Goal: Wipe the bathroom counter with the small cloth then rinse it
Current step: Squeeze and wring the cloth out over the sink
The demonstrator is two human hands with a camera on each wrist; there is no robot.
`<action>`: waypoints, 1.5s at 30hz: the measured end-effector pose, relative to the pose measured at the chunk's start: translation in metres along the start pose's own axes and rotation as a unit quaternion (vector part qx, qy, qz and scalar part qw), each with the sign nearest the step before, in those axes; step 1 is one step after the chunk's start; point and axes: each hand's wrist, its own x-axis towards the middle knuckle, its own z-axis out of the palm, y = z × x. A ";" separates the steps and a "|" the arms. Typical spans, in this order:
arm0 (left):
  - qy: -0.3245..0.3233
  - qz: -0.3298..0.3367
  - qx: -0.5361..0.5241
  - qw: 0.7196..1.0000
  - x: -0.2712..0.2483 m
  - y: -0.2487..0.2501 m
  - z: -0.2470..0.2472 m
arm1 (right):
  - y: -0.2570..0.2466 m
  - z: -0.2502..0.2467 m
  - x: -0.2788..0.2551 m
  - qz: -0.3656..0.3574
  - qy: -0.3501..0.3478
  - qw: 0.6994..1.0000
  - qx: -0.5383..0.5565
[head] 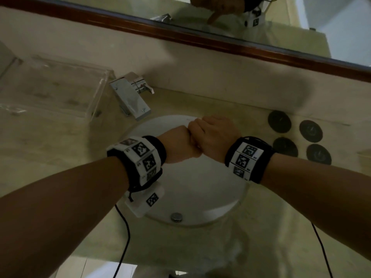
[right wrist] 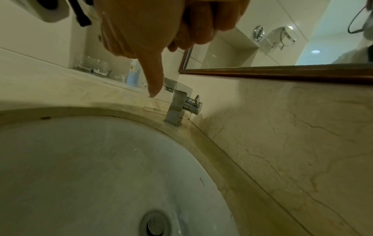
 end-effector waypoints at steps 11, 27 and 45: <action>0.092 -0.014 0.364 0.927 0.003 -0.023 0.012 | -0.027 0.001 0.022 0.309 -0.334 0.836 0.307; 0.118 0.164 0.466 0.861 -0.009 -0.040 0.012 | -0.047 0.006 -0.001 0.415 -0.322 0.544 0.655; 0.199 0.029 0.152 0.968 -0.044 -0.033 0.001 | -0.038 -0.044 -0.014 0.375 -0.090 0.703 0.598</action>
